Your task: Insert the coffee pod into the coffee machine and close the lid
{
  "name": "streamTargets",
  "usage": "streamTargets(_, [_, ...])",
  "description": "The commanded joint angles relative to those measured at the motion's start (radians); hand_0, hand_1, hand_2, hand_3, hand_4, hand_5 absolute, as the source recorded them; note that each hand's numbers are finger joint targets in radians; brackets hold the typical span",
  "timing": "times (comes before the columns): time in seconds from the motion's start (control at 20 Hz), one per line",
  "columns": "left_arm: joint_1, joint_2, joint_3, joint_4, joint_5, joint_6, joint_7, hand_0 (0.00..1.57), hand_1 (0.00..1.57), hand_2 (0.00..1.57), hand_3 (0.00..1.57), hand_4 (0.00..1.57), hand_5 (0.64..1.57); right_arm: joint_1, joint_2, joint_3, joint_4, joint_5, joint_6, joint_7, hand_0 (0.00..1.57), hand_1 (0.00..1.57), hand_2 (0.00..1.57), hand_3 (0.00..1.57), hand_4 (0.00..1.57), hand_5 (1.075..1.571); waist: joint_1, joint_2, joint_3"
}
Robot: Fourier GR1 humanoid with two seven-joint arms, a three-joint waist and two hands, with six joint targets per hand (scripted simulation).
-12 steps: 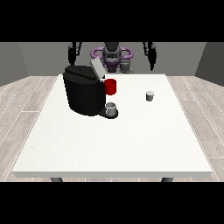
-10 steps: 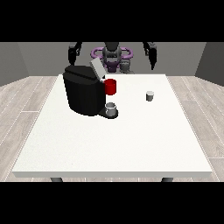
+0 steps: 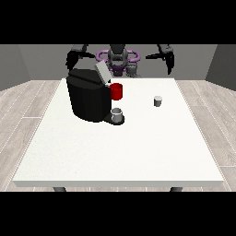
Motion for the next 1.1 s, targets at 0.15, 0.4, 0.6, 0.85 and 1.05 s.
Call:
streamTargets(0.15, [-0.187,0.097,0.080,0.201,0.005,-0.052,0.039,0.00,0.00,0.00,0.00,0.00,1.571,-0.066,0.032,0.018,-0.033,0.006,-0.029,-0.015,0.00,0.00,0.00,0.00,0.17,1.571,-0.075,0.090,-0.0006])
streamTargets(0.4, [-0.227,0.153,0.107,0.350,-0.040,-0.061,0.027,0.00,0.00,0.00,0.00,0.00,1.571,-0.009,-0.005,0.028,-0.073,-0.020,0.031,0.005,0.00,0.00,0.00,0.00,0.17,1.571,-0.121,0.094,-0.0006])
streamTargets(0.6, [-0.276,0.180,0.130,0.470,-0.034,-0.108,-0.030,0.00,0.00,0.00,0.00,0.00,1.571,-0.083,0.018,0.026,-0.062,0.010,-0.037,0.020,0.00,0.00,0.00,0.00,0.12,1.571,-0.080,0.151,-0.0009])
streamTargets(0.85, [-0.308,0.175,0.106,0.579,-0.099,-0.080,-0.085,0.00,0.00,0.00,0.00,0.00,1.571,-0.054,0.047,0.078,-0.047,0.031,-0.044,-0.076,0.00,0.00,0.00,0.00,0.26,1.571,-0.094,0.197,-0.0008])
streamTargets(1.05, [-0.373,0.167,0.052,0.617,-0.179,-0.042,0.008,0.00,0.00,0.00,0.00,0.00,1.571,-0.117,0.029,0.056,-0.045,0.037,-0.065,0.084,0.00,0.00,0.00,0.00,0.35,1.571,-0.085,0.134,-0.0006])
